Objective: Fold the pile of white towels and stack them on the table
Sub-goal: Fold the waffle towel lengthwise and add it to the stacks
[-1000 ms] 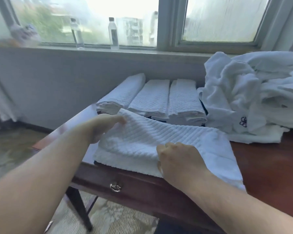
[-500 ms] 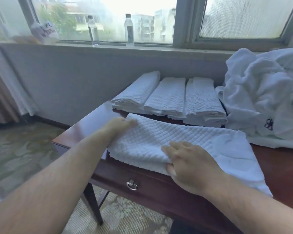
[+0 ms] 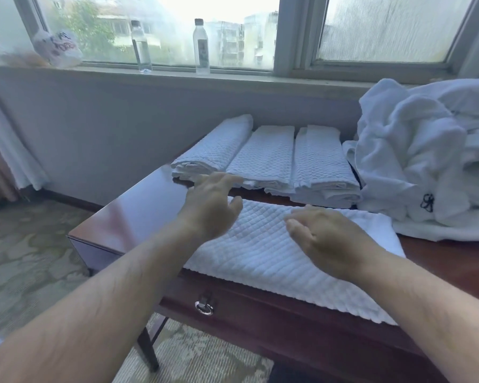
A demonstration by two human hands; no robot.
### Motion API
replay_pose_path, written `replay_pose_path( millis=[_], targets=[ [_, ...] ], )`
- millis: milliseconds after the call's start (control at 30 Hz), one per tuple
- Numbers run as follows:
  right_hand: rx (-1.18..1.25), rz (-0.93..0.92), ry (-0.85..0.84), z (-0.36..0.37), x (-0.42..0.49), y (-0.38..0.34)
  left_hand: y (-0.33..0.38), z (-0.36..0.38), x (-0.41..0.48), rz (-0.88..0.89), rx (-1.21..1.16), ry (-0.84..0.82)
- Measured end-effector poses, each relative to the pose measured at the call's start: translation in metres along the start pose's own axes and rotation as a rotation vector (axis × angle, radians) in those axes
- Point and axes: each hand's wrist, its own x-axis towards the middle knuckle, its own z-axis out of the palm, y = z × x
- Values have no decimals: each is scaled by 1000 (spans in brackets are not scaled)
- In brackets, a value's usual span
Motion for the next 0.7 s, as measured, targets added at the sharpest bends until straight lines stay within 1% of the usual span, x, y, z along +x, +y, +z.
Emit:
replay_pose_path(
  millis=[33, 67, 133, 200, 267, 367, 433, 467, 533, 567, 600, 667, 700],
  targets=[
    [-53, 36, 56, -1, 2, 8, 6, 4, 0, 60, -6, -50],
    [-127, 96, 69, 0, 3, 18, 11, 9, -1, 98, 1, -119],
    [-251, 233, -24, 4, 2, 36, 15, 21, -4, 111, 61, -277],
    [-228, 276, -146, 12, -3, 51, 14, 35, -9, 95, 152, -384],
    [-134, 274, -148, 19, -6, 62, 13, 43, -11, 88, 202, -393],
    [-72, 260, -96, 21, -4, 71, 13, 45, -9, 73, 229, -397],
    [25, 244, -35, 18, -7, 71, 13, 46, -9, 72, 247, -404],
    [70, 222, 49, 16, -10, 71, 13, 46, -9, 70, 253, -406],
    [52, 228, 265, 15, -19, 73, 14, 47, -10, 61, 255, -407],
    [32, 274, 332, 14, -23, 76, 14, 47, -10, 59, 253, -406],
    [22, 347, 355, 13, -28, 79, 14, 47, -10, 58, 252, -406],
    [92, 530, 337, 10, -39, 84, 14, 47, -10, 61, 255, -405],
    [176, 616, 339, 8, -45, 85, 14, 47, -11, 64, 259, -406]
  ],
)
